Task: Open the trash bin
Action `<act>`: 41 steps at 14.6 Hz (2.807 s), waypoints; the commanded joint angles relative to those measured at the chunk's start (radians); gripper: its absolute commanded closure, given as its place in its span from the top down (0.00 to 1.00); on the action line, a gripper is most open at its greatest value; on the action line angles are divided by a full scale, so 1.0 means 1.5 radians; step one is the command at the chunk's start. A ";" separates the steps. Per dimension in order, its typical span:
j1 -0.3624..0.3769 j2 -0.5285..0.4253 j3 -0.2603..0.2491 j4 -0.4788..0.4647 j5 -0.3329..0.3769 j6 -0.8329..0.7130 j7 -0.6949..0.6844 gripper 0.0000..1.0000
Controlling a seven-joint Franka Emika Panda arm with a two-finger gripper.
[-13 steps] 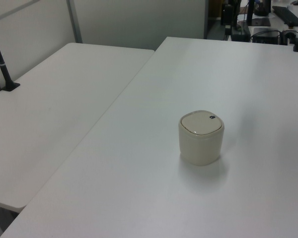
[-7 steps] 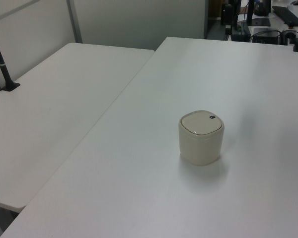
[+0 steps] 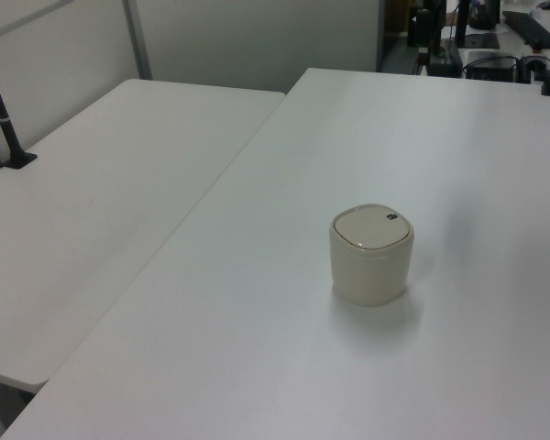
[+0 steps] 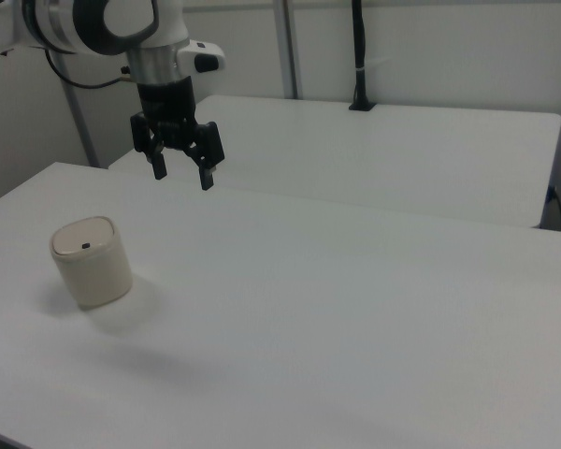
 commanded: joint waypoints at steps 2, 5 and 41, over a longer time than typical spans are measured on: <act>0.012 -0.006 -0.005 -0.002 -0.006 -0.022 0.013 1.00; 0.013 -0.006 -0.005 -0.002 -0.008 -0.022 0.012 1.00; 0.326 0.178 0.003 -0.001 -0.024 0.043 -0.184 0.06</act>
